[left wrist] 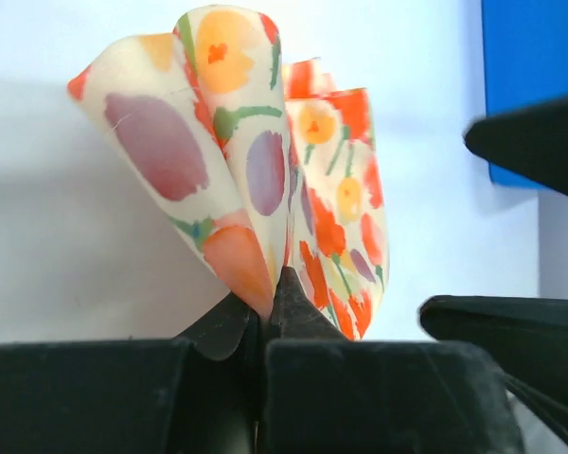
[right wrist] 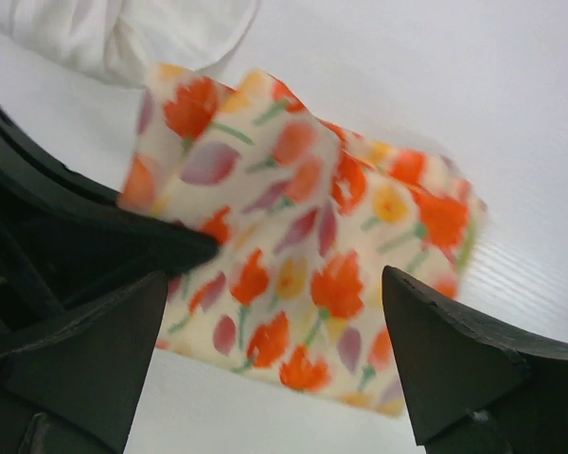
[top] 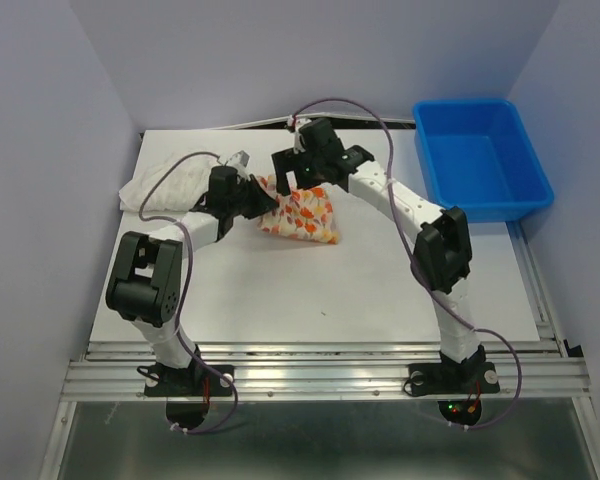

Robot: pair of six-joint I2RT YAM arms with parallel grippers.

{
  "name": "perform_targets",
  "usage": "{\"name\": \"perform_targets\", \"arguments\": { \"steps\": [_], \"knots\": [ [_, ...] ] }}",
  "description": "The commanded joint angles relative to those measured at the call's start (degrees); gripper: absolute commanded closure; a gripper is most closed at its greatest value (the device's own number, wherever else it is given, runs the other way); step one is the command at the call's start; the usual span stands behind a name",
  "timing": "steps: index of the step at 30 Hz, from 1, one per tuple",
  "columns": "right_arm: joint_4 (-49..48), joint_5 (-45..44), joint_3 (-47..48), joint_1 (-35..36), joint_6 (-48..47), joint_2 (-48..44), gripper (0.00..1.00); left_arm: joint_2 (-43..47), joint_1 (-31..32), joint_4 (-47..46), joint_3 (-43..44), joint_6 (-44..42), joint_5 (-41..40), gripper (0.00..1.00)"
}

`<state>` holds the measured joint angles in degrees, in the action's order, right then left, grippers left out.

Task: Fold and stack the skirts
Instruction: Neatly place the folded skirt to the corner

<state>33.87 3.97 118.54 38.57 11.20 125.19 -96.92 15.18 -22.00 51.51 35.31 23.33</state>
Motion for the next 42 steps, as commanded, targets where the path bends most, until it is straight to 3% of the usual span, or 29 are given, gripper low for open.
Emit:
{"name": "perform_targets", "arguments": {
  "steps": [1, 6, 11, 18, 28, 42],
  "knots": [
    [-1.7, -2.6, -2.0, -4.5, -2.8, -8.6, 0.00, 0.0, -0.9, 14.6, 12.1, -15.8, -7.7, 1.00],
    [-1.7, -2.4, -7.6, -7.8, -4.4, -13.2, 0.00, -5.0, -1.9, 24.4, 27.9, -27.2, -11.0, 1.00],
    [-1.9, -2.1, -12.1, -8.3, -4.9, -16.5, 0.00, -11.4, -6.0, 34.4, 40.0, -37.2, -7.4, 1.00],
    [-1.7, -1.9, -13.2, -8.3, -5.4, -17.4, 0.00, -15.1, -11.8, 41.6, 53.3, -41.2, -5.8, 1.00],
    [-1.6, -1.0, -13.8, -8.3, -5.3, -16.7, 0.00, -14.2, -14.7, 45.8, 58.6, -49.2, -4.0, 1.00],
    [-1.0, -0.9, -13.4, -8.3, -5.8, -15.8, 0.00, -10.7, -21.7, 44.4, 57.2, -49.5, 0.5, 1.00]
  ]
}}
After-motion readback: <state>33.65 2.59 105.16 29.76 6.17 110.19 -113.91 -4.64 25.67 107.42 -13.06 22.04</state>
